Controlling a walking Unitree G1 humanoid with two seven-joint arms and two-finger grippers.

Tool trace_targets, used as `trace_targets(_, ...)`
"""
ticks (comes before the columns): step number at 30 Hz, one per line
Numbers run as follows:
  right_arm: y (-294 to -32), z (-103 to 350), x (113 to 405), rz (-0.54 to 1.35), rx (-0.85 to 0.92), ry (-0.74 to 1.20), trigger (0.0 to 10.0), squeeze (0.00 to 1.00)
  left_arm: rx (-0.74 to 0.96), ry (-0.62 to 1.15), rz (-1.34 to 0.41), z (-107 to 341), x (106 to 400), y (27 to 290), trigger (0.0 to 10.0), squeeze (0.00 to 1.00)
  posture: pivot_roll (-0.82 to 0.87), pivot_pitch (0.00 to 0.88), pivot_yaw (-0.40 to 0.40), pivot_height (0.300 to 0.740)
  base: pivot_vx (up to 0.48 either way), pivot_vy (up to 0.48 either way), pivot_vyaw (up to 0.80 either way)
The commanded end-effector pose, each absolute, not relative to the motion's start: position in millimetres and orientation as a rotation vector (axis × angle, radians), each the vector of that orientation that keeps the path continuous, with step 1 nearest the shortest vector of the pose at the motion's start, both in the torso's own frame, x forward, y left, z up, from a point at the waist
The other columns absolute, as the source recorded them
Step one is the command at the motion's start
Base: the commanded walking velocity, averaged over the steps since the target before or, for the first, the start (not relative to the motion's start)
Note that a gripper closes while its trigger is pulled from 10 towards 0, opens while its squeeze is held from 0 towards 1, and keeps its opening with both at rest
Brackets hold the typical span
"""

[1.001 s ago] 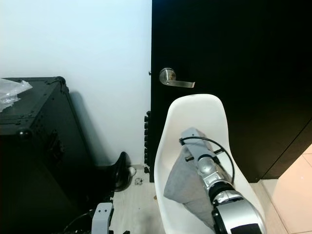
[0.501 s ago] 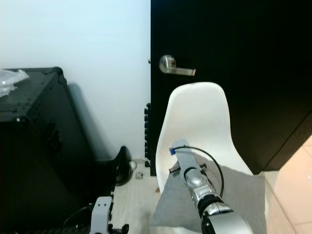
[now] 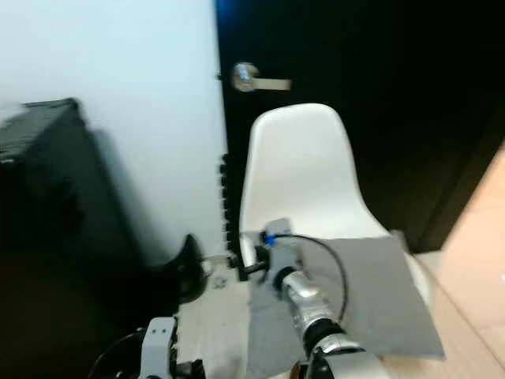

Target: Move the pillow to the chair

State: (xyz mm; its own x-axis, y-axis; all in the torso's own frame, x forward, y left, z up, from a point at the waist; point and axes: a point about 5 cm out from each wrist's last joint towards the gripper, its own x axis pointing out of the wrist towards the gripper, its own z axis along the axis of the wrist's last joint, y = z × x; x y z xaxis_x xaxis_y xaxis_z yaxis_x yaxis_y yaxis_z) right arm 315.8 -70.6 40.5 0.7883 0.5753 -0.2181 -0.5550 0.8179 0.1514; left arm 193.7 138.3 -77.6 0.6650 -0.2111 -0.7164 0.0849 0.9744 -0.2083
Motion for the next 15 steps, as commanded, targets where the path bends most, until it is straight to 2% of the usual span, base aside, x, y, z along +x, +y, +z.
trace_targets(1,-63.5,58.8,322.5,0.662,0.076,0.146,10.0,0.0,-0.158,0.876,-0.179,-83.5,183.2,136.7,10.0,0.0,0.05,0.0,-0.05,0.592,0.0,0.0,0.0)
trace_targets(3,-61.4,60.3,321.9,0.678,0.08,0.13,10.0,0.0,-0.157,0.875,-0.18,-83.6,183.1,136.6,10.0,0.0,0.05,0.0,-0.05,0.592,0.0,0.0,0.0)
trace_targets(6,-39.9,60.4,312.8,0.841,-0.295,0.059,10.0,0.0,-0.151,0.872,-0.191,-83.7,182.3,135.6,10.0,0.0,0.06,0.0,-0.051,0.592,0.0,0.0,0.0)
trace_targets(7,-39.9,60.4,312.8,0.841,-0.295,0.059,10.0,0.0,-0.151,0.872,-0.191,-83.7,182.3,135.6,10.0,0.0,0.06,0.0,-0.051,0.592,0.0,0.0,0.0)
trace_targets(9,-34.9,59.0,309.5,0.903,-0.464,0.027,10.0,0.0,-0.151,0.87,-0.193,-83.8,181.8,135.5,10.0,0.0,0.06,0.0,-0.051,0.592,0.0,0.0,0.0)
trace_targets(11,-34.5,60.1,311.0,0.908,-0.575,0.002,10.0,0.0,-0.15,0.869,-0.194,-84.0,181.2,135.4,10.0,0.0,0.06,0.0,-0.052,0.592,0.0,0.0,0.0)
trace_targets(15,-40.5,64.4,324.9,0.824,-0.941,-0.056,10.0,0.0,-0.152,0.866,-0.202,-84.8,178.5,133.1,10.0,0.0,0.06,0.0,-0.054,0.592,0.0,0.0,0.0)
